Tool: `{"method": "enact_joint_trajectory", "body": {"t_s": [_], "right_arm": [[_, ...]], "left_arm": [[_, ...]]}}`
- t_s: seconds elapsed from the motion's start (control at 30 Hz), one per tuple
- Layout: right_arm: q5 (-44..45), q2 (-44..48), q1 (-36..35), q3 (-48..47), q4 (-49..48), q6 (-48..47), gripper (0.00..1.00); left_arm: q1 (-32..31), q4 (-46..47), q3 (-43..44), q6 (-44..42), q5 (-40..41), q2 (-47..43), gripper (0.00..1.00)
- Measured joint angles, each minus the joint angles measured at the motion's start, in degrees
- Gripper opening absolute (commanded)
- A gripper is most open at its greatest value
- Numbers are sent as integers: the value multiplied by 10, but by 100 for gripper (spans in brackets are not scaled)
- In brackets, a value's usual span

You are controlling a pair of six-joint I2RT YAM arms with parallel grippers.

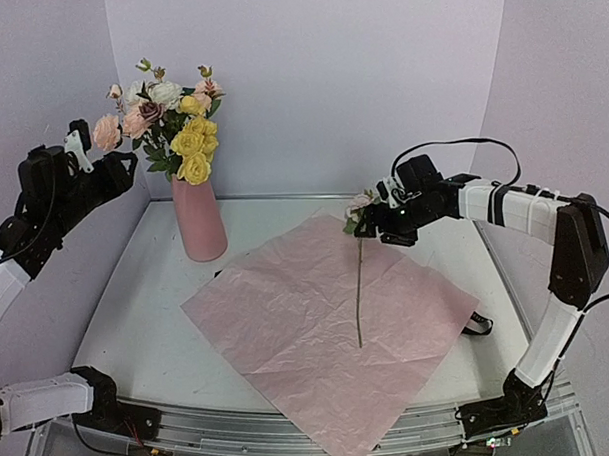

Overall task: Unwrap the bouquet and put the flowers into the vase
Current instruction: Insert the fake flower into the vase, then pick up the fake flower from the wrapping paper.

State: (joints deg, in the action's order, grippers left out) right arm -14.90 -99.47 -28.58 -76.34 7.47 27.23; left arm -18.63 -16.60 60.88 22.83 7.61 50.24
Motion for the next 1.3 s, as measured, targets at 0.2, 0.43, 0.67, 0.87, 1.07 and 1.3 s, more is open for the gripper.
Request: {"method": "enact_joint_trajectory", "body": {"t_s": [0.2,0.43,0.67,0.87,1.07,1.3], "right_arm": [[38,-43,0,-12,44,28,79],[91,-93,0,-36,88,67,72],[116,-136,-5,-86,121,94,66],[126,-176,-28,-118,133,115,51],[126,-222,-42,-150,143,127,44],[128,-263,-45,-186,153,138,35]], "left_arm": [[0,-54,-52,77,-28,-79,64],[0,-98,-91,145,-63,-77,74],[0,-113,-156,201,-113,-47,78],[0,-120,-187,239,-138,-46,80],[-1,-119,-201,262,-162,-41,80],[-1,-119,-202,272,-172,-32,80]]}}
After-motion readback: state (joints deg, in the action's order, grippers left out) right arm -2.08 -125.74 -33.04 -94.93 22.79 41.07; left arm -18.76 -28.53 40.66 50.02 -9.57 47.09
